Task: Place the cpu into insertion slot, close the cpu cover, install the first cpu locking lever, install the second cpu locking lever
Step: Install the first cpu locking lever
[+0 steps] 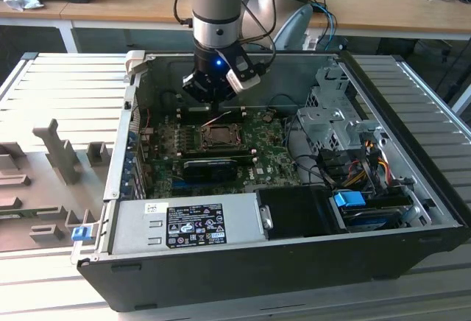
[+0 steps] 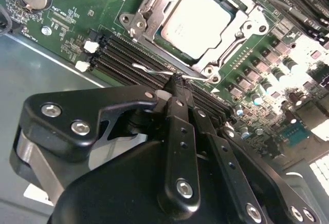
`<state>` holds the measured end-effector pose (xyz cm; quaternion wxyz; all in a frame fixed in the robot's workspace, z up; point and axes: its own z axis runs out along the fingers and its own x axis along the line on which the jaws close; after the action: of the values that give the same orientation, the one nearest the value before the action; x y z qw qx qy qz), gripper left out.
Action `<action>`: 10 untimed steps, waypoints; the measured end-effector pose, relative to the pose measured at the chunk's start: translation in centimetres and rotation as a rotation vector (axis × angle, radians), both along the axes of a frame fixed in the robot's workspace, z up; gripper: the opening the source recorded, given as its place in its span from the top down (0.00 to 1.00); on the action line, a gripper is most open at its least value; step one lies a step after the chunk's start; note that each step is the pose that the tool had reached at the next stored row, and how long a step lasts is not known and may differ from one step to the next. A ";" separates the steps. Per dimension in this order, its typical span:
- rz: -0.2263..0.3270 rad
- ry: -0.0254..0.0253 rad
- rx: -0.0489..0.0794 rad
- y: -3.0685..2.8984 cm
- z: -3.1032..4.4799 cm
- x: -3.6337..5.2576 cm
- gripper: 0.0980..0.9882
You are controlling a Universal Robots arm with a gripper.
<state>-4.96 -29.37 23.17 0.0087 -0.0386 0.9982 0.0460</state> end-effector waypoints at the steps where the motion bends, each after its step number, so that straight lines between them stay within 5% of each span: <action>1: 0.000 0.0001 0.000 0.00 -0.01 0.04 0.99; 10: 0.000 -0.0001 0.000 0.00 -0.09 0.65 0.99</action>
<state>-4.31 -29.37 23.08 0.0087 -0.0386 0.9981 0.0462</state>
